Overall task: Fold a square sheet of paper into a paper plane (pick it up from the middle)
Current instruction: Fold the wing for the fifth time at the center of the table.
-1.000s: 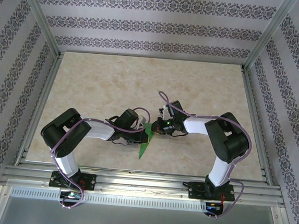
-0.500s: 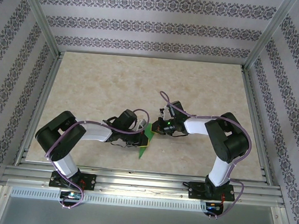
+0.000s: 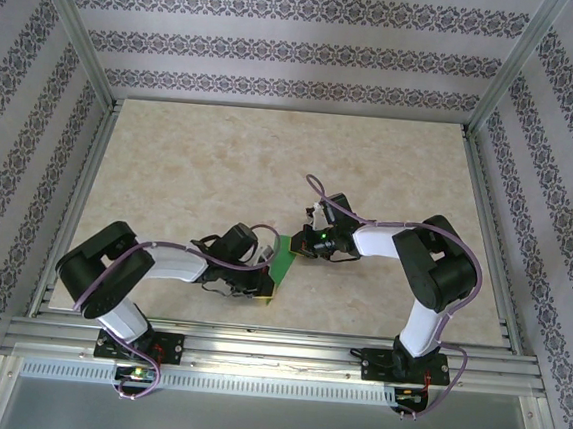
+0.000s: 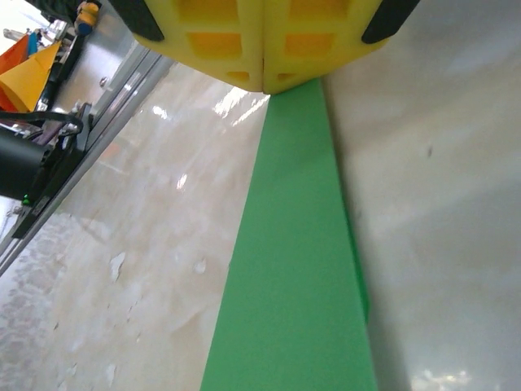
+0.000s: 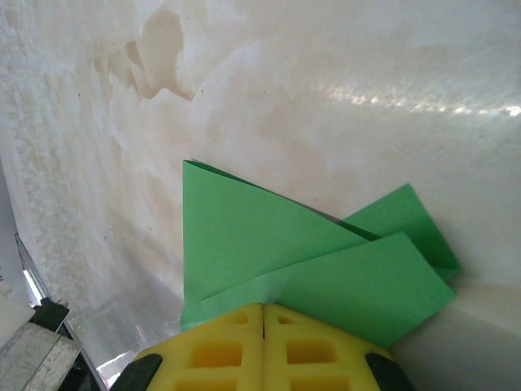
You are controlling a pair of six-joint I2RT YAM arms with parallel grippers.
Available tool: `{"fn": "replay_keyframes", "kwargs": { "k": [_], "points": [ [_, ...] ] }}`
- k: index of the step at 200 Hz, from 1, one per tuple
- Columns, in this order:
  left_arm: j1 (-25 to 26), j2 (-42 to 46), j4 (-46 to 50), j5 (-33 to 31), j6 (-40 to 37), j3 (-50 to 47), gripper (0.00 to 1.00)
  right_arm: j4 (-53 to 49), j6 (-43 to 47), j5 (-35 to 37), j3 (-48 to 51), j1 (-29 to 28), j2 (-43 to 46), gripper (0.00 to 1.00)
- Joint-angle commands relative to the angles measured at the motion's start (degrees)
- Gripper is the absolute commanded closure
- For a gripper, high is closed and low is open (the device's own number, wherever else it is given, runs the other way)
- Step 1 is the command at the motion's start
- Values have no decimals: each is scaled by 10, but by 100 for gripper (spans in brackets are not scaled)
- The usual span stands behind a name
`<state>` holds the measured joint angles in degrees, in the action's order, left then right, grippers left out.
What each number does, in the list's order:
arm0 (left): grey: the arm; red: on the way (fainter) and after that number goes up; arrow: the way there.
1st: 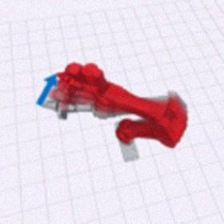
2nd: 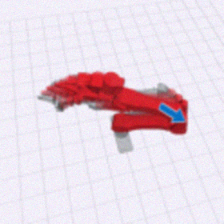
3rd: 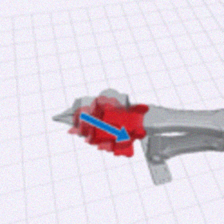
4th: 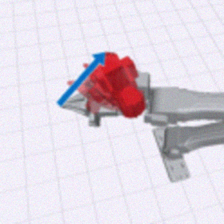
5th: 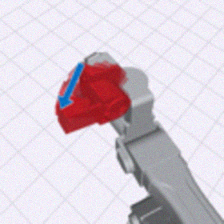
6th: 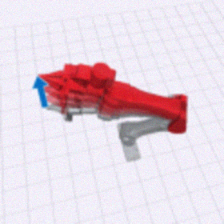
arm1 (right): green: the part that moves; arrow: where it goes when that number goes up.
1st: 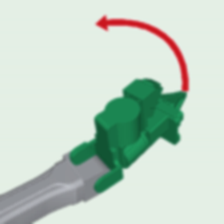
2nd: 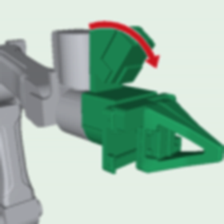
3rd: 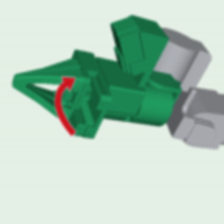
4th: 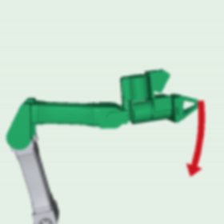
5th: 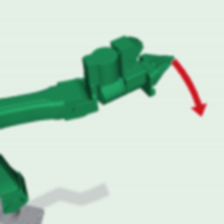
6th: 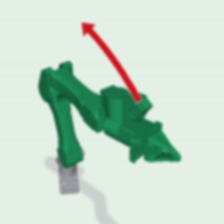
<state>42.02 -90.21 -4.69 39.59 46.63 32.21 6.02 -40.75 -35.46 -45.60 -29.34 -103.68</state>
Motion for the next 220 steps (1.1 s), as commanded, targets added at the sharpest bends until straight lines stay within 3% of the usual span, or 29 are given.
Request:
{"fn": "replay_keyframes", "kwargs": {
  "k": [1, 26, 49, 75, 106, 123, 147, 195, 220],
  "points": [
    [6, 29, 82, -24, -30, 6, 97, -26, 1, 48, 12, 11, -30, 97],
    [6, 89, 89, -100, -31, 16, 98, -31, 9, 47, 5, 9, -28, 96],
    [-6, 146, 87, -163, -27, 18, 93, -18, 9, 34, 3, 4, -18, 94],
    [-37, 137, 117, -198, -16, 33, 88, -18, 22, 33, -7, -8, 8, 91],
    [-54, 88, 114, -190, -3, 43, 85, -18, 34, 34, -4, -11, 60, 88],
    [-55, 70, 112, -184, 7, 48, 77, -21, 36, 60, 13, -8, 102, 81],
    [-55, 55, 109, -190, 11, 49, 74, -19, 28, 102, 47, 4, 148, 77],
    [-52, 18, 43, -112, 5, 54, 73, -13, 15, 104, 74, 24, 156, 76],
    [-46, 1, 39, -104, 1, 66, 76, -4, 6, 102, 78, 25, 151, 77]
  ]
}}
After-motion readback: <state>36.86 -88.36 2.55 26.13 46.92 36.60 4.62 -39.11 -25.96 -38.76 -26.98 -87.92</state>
